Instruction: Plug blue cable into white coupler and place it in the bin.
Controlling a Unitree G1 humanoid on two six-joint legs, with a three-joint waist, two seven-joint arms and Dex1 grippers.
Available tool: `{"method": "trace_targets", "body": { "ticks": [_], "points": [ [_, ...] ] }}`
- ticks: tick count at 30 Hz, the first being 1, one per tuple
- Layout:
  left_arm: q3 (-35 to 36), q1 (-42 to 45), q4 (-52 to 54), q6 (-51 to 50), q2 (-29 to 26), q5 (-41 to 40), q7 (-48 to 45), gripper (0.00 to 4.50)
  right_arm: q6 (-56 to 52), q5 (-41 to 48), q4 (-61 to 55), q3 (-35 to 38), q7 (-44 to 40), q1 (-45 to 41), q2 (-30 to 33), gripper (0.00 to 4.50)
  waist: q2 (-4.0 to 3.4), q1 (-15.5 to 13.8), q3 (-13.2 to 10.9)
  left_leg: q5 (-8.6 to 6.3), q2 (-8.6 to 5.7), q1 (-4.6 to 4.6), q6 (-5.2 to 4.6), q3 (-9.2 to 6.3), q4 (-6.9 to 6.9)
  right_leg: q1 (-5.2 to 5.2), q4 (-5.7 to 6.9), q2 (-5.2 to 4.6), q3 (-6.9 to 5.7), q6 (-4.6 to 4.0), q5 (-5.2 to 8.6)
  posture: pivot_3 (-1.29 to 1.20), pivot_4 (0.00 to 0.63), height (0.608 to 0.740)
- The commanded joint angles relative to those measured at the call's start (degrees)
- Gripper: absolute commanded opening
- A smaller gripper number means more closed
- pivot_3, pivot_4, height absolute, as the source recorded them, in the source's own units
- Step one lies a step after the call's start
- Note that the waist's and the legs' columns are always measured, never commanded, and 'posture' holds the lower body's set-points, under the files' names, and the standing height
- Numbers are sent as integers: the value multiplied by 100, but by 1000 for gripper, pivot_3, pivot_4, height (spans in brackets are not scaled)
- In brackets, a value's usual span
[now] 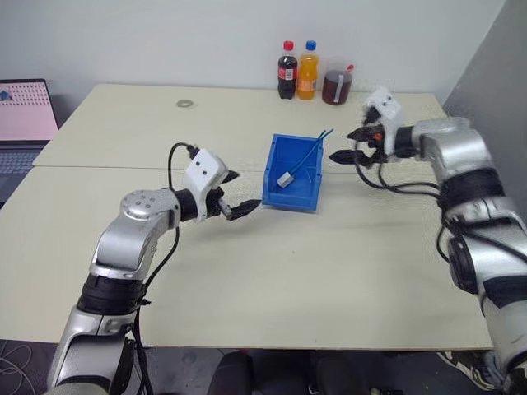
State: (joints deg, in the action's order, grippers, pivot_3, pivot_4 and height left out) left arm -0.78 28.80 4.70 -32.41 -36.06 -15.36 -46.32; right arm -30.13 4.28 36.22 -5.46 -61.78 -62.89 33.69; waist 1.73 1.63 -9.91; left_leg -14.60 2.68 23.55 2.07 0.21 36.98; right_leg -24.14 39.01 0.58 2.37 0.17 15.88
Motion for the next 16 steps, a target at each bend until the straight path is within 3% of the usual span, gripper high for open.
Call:
{"method": "trace_targets", "body": {
  "ticks": [1,8,11,16],
  "points": [
    [630,-316,254,42,-461,-18,84,4500,-760,846,-3177,874,-117,1822,608,4465,0,-19,0,0,1,8,0,-3,0,-6,-1,-2,-4,0,0,0,150,740],
    [1101,-47,-456,129,-857,-170,-4,4500,-1761,2006,-5522,2508,815,3638,443,4465,-18,5,-13,3,-12,-5,3,-5,13,3,12,-2,-4,15,-10,0,150,740],
    [1045,187,-737,211,-948,-105,-34,4500,-2088,2144,-5834,2605,1112,3951,552,4465,3,9,-23,4,-15,-78,2,3,13,83,-1,24,-7,43,4,0,150,740],
    [947,503,-994,175,-952,-89,-51,4500,-2426,2307,-5850,2610,1533,3944,669,4465,2,23,-23,11,-15,-93,-1,15,13,87,5,29,1,43,-6,0,150,740]
  ]
}}
